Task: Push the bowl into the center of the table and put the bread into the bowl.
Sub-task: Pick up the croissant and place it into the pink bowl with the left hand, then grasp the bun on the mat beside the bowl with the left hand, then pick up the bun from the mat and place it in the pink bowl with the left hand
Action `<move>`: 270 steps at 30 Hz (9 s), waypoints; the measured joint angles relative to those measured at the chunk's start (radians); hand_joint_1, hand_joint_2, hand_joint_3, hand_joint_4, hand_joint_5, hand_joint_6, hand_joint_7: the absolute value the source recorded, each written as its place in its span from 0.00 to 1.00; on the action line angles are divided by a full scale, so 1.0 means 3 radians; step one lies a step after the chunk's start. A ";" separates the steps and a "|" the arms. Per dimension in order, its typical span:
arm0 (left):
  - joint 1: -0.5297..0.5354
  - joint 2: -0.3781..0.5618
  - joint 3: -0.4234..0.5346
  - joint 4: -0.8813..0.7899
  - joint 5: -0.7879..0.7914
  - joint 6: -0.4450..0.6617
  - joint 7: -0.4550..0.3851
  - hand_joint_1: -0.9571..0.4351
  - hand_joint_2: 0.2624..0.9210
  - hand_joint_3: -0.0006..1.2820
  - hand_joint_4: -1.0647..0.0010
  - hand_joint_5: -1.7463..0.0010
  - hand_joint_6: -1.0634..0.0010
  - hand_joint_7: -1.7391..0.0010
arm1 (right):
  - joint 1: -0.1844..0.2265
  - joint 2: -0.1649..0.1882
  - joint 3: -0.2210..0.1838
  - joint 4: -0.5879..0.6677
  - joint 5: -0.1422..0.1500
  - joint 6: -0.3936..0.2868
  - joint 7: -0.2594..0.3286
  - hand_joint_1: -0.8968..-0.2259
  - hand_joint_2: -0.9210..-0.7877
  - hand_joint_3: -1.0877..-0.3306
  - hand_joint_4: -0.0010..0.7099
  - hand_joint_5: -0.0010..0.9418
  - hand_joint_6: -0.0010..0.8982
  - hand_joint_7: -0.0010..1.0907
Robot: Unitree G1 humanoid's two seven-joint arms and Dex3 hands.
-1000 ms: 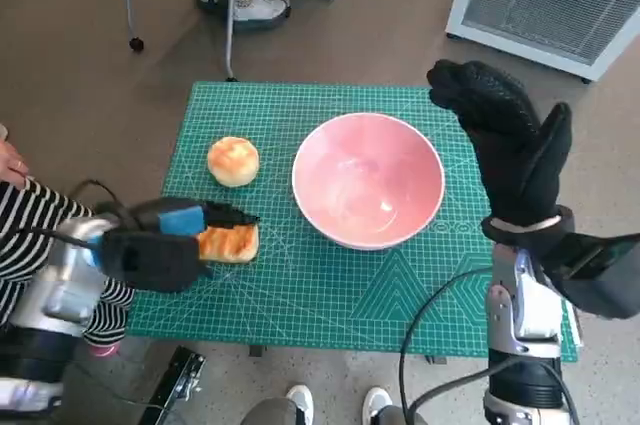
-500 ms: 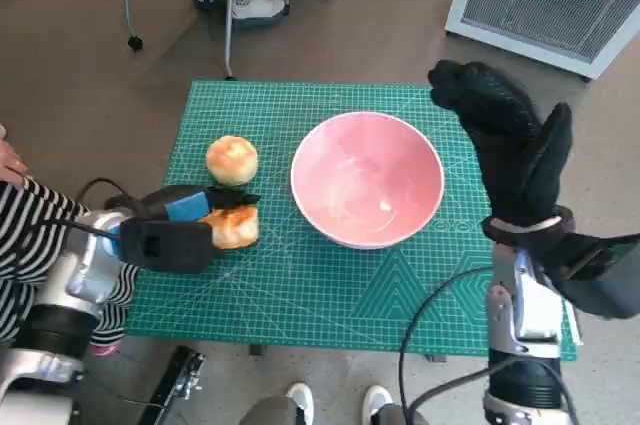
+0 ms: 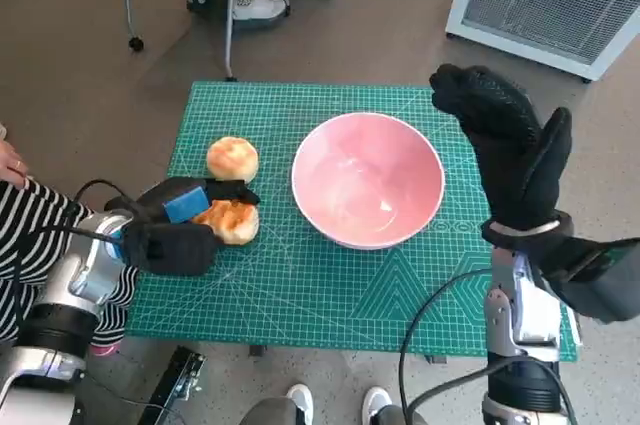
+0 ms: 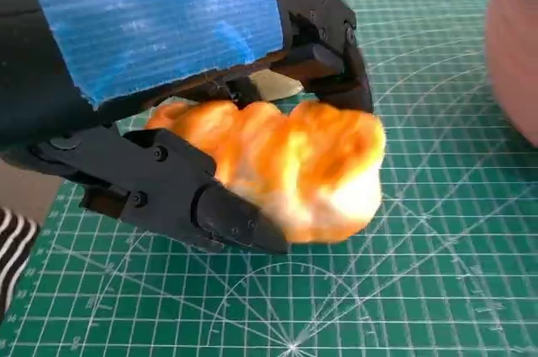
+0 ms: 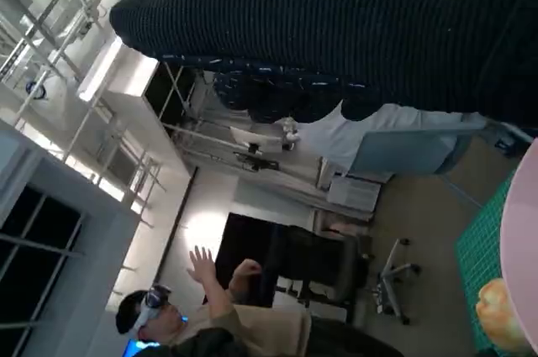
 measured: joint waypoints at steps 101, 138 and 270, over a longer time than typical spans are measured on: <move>-0.1324 -0.0892 0.0213 -0.0523 -0.0744 0.0566 -0.0636 0.52 0.83 0.00 0.88 1.00 0.71 0.96 | 0.0293 -0.0015 -0.0127 -0.0163 -0.0012 -0.0130 -0.0126 0.27 0.00 0.42 0.26 0.00 0.13 0.32; -0.1300 -0.0144 0.0269 0.0119 -0.0260 0.0601 -0.0405 0.55 0.80 0.00 0.87 1.00 0.68 0.99 | 0.0264 -0.0026 -0.0117 -0.0101 0.0004 -0.0102 -0.0114 0.27 0.00 0.41 0.24 0.00 0.11 0.32; -0.0943 -0.1015 -0.0032 -0.1098 -0.0331 0.0138 0.0332 0.69 1.00 0.07 0.31 0.33 0.49 0.32 | 0.0350 -0.0050 -0.0187 -0.0183 0.0007 -0.0114 -0.0106 0.26 0.00 0.41 0.23 0.00 0.10 0.34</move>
